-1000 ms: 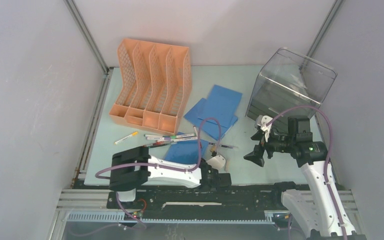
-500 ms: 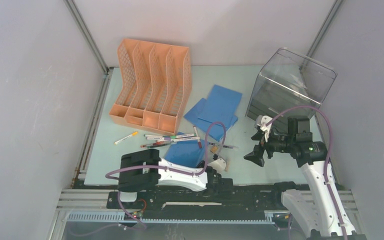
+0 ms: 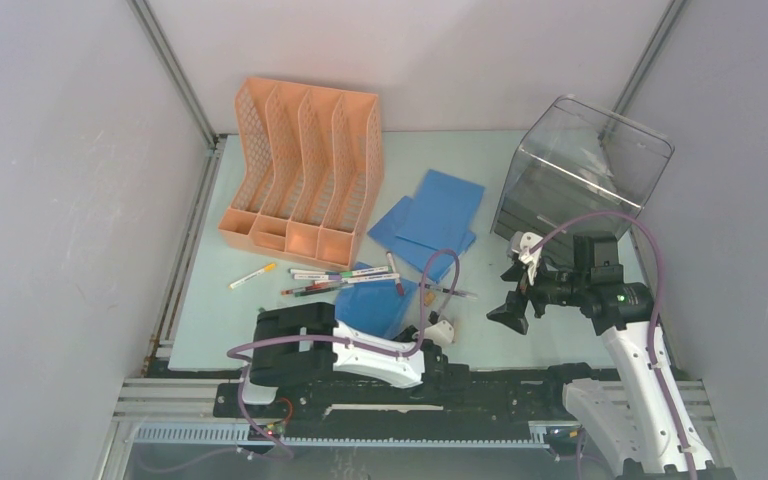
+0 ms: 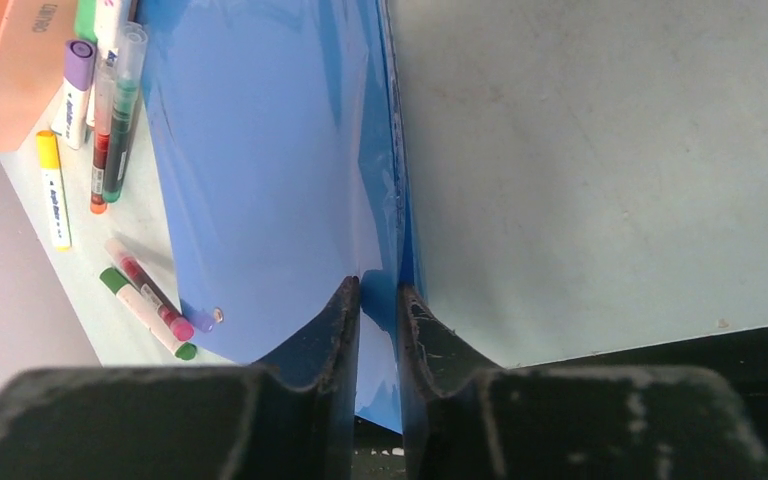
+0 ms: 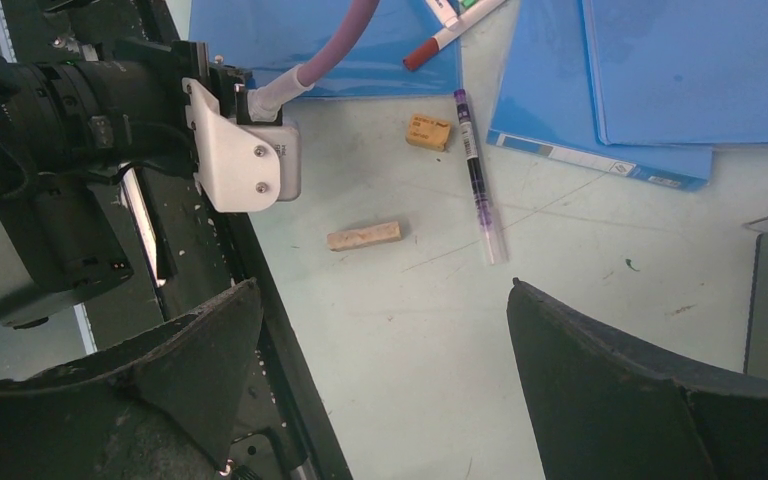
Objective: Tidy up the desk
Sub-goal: Pick up the folder from the center of the board.
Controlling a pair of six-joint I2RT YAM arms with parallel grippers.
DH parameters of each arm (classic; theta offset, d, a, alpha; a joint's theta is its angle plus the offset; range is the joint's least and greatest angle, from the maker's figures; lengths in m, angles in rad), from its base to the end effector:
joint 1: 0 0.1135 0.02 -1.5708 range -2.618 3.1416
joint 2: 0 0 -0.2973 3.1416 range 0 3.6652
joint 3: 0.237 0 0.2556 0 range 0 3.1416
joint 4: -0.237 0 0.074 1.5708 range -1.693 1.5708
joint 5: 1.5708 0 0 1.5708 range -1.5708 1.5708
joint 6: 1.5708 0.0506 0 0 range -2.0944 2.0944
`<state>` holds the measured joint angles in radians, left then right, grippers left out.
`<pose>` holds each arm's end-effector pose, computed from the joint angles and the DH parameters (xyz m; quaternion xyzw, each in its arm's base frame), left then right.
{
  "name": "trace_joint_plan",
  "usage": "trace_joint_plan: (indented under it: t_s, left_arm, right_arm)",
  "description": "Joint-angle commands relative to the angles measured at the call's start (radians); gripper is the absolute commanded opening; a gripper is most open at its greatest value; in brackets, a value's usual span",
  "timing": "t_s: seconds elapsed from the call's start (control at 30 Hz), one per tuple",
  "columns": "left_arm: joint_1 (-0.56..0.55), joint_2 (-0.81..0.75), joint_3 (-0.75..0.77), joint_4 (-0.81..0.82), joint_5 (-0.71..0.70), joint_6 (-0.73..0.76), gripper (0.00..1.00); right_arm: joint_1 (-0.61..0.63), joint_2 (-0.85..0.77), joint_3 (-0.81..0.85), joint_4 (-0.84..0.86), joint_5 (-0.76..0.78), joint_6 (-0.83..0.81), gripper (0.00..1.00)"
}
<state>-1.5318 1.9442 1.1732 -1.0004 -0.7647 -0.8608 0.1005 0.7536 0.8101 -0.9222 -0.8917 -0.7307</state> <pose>0.0477 -0.3248 0.1519 0.3392 0.8594 0.2223 0.3115 0.1119 0.0509 0.3103 -0.4781 0.7146 0.2882 0.4216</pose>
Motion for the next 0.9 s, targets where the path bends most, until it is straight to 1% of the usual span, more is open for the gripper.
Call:
trace_joint_plan:
  t_s: [0.0,0.1,0.23,0.3,0.57,0.7,0.87]
  left_arm:
    - [-0.008,-0.002,0.039,-0.05,-0.059,-0.043,0.18]
    - [-0.022,-0.033,0.077,-0.106,-0.088,-0.059,0.1]
    - [-0.034,-0.101,0.088,-0.115,-0.115,-0.07,0.02]
    - [-0.036,-0.125,0.086,-0.115,-0.125,-0.072,0.0]
    - [-0.041,-0.229,0.08,-0.103,-0.158,-0.054,0.0]
    - [-0.041,-0.286,0.063,-0.053,-0.146,-0.012,0.0]
    - [-0.042,-0.331,0.05,0.005,-0.129,0.027,0.0]
  right_arm:
    - [0.008,-0.004,-0.003,0.03,-0.003,0.007,1.0]
    - [0.01,-0.004,-0.002,0.026,-0.027,0.011,1.0]
    - [0.011,0.002,0.004,0.016,-0.068,0.021,1.0]
    - [0.012,0.004,0.004,0.019,-0.076,0.033,1.0]
    - [0.03,0.054,0.003,0.056,-0.102,0.128,1.0]
    - [0.062,0.106,-0.026,0.181,-0.065,0.31,1.0]
    - [0.074,0.218,-0.041,0.392,0.058,0.64,1.0]
